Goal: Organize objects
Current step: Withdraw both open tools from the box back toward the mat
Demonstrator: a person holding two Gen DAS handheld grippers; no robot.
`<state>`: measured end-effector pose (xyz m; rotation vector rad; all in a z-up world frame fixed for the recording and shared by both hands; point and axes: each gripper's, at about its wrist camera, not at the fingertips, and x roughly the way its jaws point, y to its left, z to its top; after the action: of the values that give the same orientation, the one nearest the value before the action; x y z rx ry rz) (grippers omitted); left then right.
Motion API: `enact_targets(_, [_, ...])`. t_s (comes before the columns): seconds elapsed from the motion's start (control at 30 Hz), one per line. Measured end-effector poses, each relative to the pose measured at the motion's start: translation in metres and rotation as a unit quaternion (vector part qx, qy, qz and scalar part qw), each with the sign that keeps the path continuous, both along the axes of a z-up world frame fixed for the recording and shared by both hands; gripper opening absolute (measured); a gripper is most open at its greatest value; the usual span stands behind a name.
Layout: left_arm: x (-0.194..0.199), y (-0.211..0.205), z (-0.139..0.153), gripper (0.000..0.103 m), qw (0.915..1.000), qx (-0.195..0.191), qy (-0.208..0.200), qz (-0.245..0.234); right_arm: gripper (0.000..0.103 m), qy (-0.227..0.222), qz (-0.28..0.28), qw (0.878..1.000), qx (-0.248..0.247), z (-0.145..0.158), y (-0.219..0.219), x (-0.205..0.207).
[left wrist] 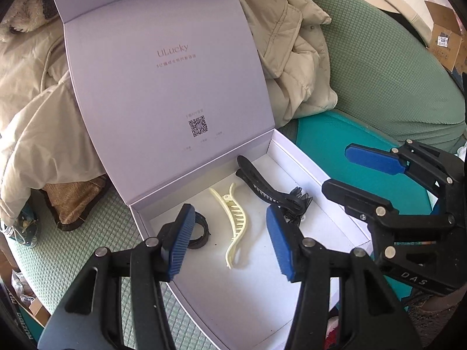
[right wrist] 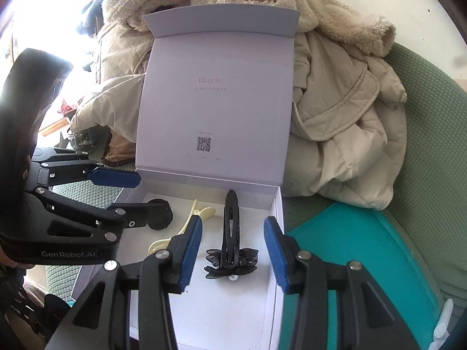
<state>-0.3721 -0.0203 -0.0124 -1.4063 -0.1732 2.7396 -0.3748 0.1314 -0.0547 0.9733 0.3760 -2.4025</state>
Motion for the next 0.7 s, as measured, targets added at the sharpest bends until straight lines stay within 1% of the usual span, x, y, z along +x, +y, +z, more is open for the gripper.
enact_targets(0.3, [0.032,0.004,0.049,0.049,0.9994,-0.009,0.035,0.0,0.044,0.031,-0.006,0.999,-0.001,0.043,0.006,0.026])
enact_targets(0.57, [0.063,0.009,0.091,0.049,0.9983,-0.012,0.057,0.003,0.044,0.057,-0.011,0.998,-0.001,0.076,0.014,0.055])
enact_targets(0.7, [0.079,0.015,0.11,0.05,0.9972,-0.025,0.071,0.002,0.044,0.066,-0.013,0.998,0.0,0.088,0.018,0.07])
